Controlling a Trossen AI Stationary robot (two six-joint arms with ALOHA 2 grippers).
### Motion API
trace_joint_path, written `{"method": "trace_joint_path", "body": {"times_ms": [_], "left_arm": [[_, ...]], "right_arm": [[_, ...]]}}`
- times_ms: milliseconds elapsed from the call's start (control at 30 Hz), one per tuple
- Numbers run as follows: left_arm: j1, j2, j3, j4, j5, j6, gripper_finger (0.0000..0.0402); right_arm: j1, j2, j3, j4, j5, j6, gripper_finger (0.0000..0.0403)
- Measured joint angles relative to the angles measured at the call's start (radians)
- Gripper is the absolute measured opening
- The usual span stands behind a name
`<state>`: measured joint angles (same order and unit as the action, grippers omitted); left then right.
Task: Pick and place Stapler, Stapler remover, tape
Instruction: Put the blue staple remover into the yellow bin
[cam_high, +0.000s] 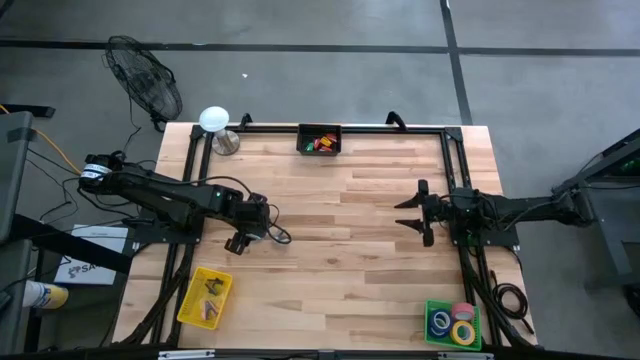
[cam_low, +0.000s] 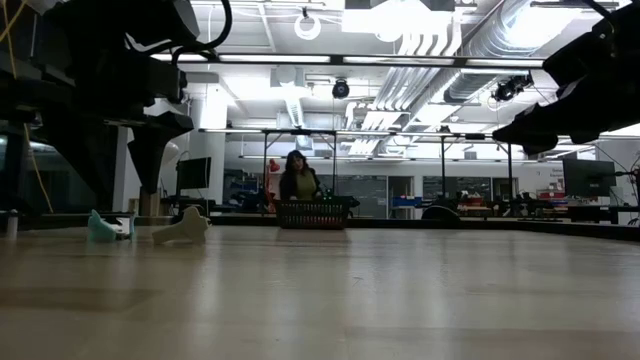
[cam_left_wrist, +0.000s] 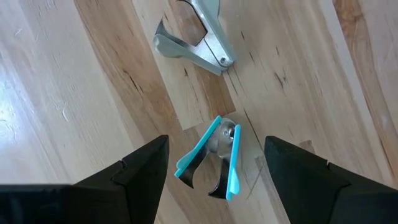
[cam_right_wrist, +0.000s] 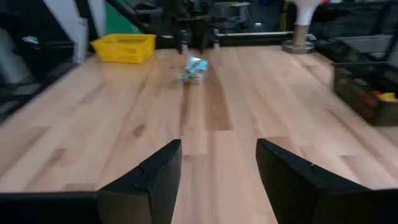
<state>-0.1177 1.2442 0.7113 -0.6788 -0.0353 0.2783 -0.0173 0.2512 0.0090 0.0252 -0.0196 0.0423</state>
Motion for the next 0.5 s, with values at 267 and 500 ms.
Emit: {"method": "trace_joint_path", "body": {"times_ms": [267, 500], "left_arm": [[0.0, 0.0, 0.0, 0.001, 0.0, 0.001, 0.0259], [0.0, 0.0, 0.0, 0.0, 0.02, 0.028, 0.0259]], "right_arm": [[0.056, 0.0, 0.0, 0.003, 0.067, 0.027, 0.0173], [0.059, 0.001, 0.0, 0.004, 0.078, 0.102, 0.0165]]}}
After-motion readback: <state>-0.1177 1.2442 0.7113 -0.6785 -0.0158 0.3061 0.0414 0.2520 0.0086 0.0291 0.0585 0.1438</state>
